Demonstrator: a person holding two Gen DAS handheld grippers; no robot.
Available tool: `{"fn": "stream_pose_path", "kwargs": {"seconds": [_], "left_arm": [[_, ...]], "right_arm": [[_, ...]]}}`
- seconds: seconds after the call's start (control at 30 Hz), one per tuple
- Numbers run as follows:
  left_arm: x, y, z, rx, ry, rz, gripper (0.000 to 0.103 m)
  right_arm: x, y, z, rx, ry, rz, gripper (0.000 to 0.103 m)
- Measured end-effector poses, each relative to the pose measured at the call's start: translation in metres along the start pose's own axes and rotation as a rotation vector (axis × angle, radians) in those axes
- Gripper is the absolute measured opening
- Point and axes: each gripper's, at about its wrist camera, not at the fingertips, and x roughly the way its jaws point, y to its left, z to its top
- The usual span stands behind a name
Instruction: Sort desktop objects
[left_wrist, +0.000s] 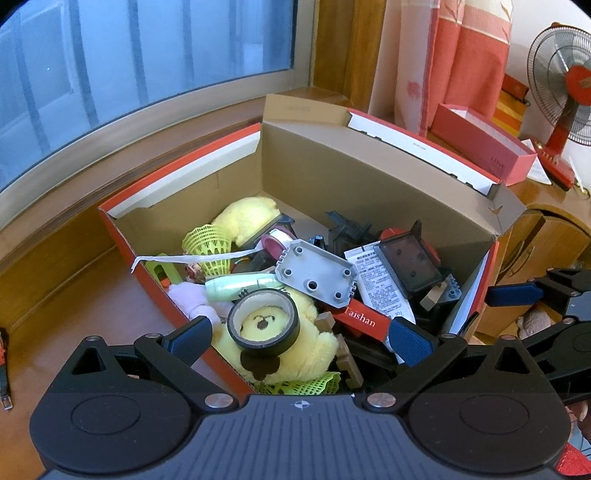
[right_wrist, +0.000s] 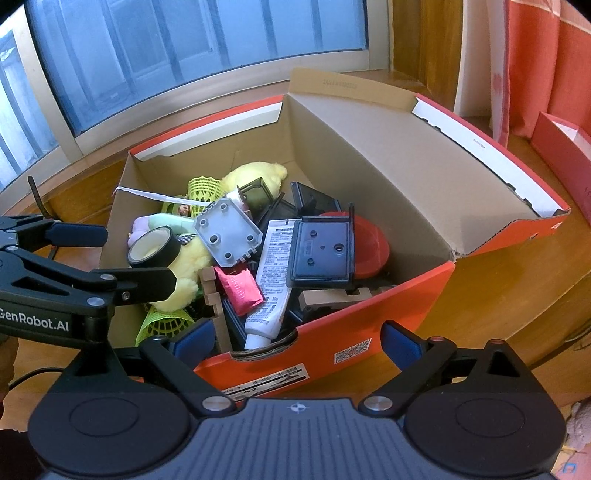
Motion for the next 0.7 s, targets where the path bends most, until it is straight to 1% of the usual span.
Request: {"fn": "stream_pose_path", "kwargs": {"seconds": [0.43, 0.7], "left_arm": [[-0.0024, 0.0004, -0.0026, -0.003, -0.002, 0.0, 0.103], [-0.0066, -0.001, -0.005, 0.015, -0.025, 0.004, 0.103]], "right_arm": [[-0.0019, 0.0005, -0.0016, 0.003, -0.004, 0.002, 0.098], [-0.0025, 0.0001, -0.0025, 0.005, -0.008, 0.007, 0.098]]}}
